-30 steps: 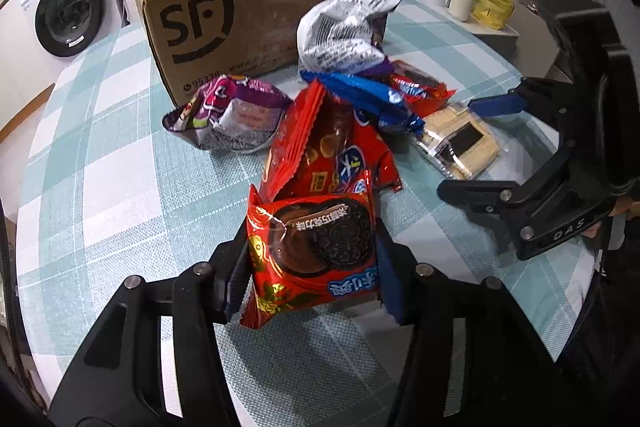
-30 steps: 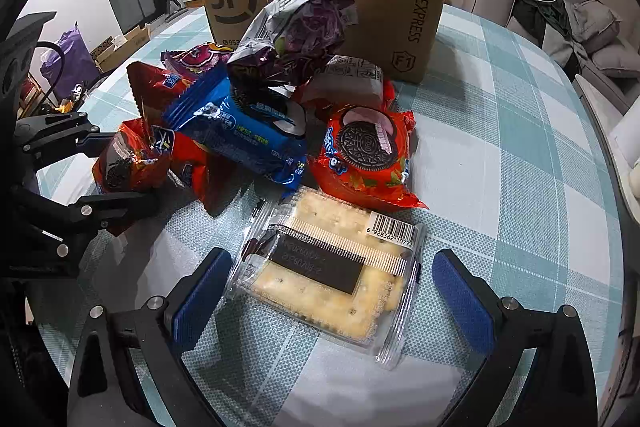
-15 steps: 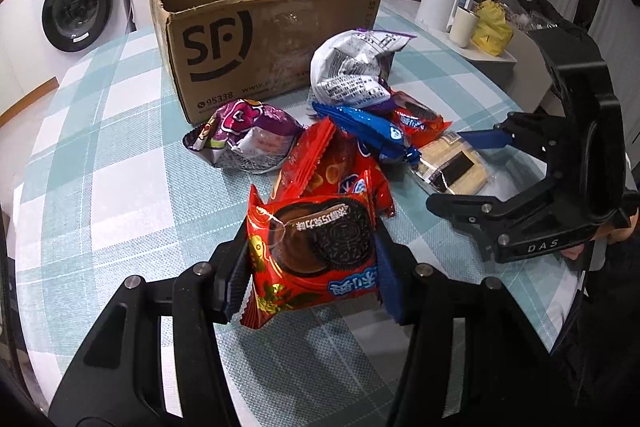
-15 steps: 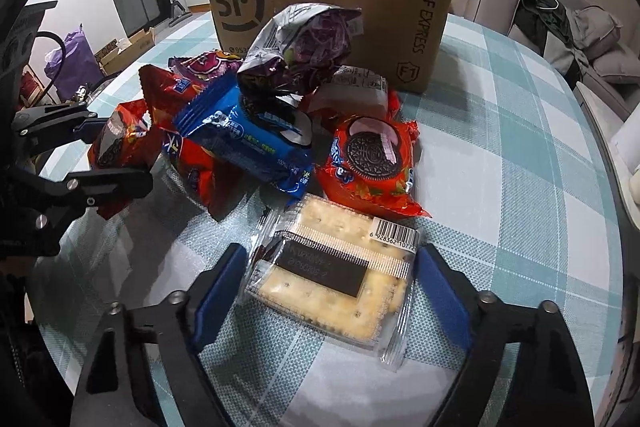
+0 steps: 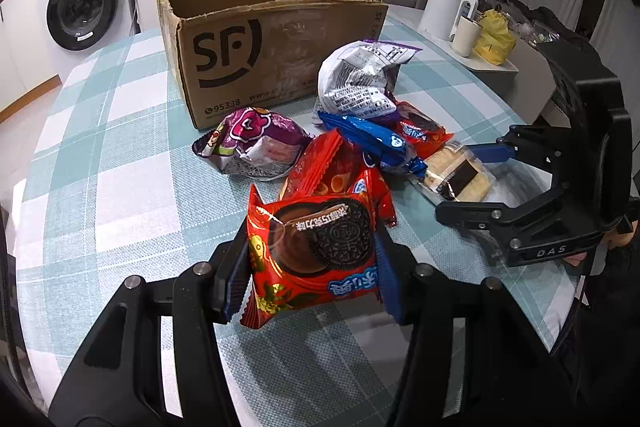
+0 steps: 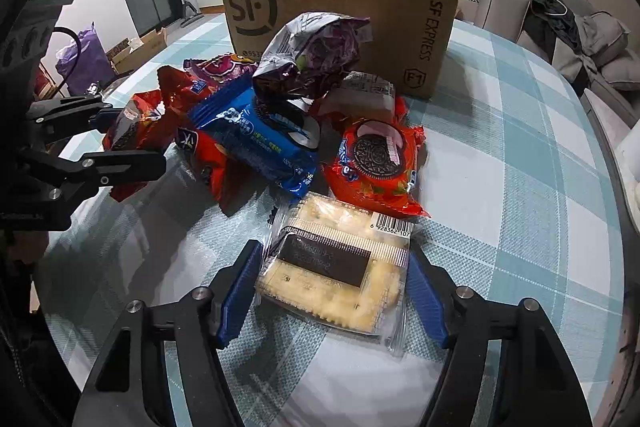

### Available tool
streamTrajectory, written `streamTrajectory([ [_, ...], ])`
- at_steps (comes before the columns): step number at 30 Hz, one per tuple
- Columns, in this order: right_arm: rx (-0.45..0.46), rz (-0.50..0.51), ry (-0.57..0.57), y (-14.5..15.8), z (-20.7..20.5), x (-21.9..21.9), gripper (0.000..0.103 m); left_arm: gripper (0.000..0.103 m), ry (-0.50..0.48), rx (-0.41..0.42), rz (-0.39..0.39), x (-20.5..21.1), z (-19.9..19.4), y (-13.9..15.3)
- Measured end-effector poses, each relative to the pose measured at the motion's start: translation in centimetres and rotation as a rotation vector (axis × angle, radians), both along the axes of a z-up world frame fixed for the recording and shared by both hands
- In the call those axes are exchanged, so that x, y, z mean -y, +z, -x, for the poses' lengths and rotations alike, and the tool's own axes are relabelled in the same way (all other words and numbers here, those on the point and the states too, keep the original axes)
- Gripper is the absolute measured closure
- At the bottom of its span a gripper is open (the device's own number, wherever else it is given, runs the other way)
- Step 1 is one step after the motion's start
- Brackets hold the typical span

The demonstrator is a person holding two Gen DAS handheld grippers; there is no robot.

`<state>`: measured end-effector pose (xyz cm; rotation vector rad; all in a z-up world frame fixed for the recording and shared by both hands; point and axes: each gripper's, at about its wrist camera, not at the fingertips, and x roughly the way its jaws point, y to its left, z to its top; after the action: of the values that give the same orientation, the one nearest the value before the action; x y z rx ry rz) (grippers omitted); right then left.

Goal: Organize snacks

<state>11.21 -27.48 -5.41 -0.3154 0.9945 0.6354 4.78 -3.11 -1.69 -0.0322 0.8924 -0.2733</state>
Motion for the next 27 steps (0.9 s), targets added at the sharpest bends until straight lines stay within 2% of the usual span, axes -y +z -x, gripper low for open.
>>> streamTrajectory([
  [12, 0.009, -0.142, 0.02, 2.7, 0.1, 1.3, 0.033, 0.052, 0.027, 0.029, 0.014, -0.5, 0.2, 0.7],
  [27, 0.085, -0.252, 0.009, 5.6, 0.9, 2.1, 0.033, 0.052, 0.071, 0.09, 0.056, -1.4, 0.8, 2.5],
])
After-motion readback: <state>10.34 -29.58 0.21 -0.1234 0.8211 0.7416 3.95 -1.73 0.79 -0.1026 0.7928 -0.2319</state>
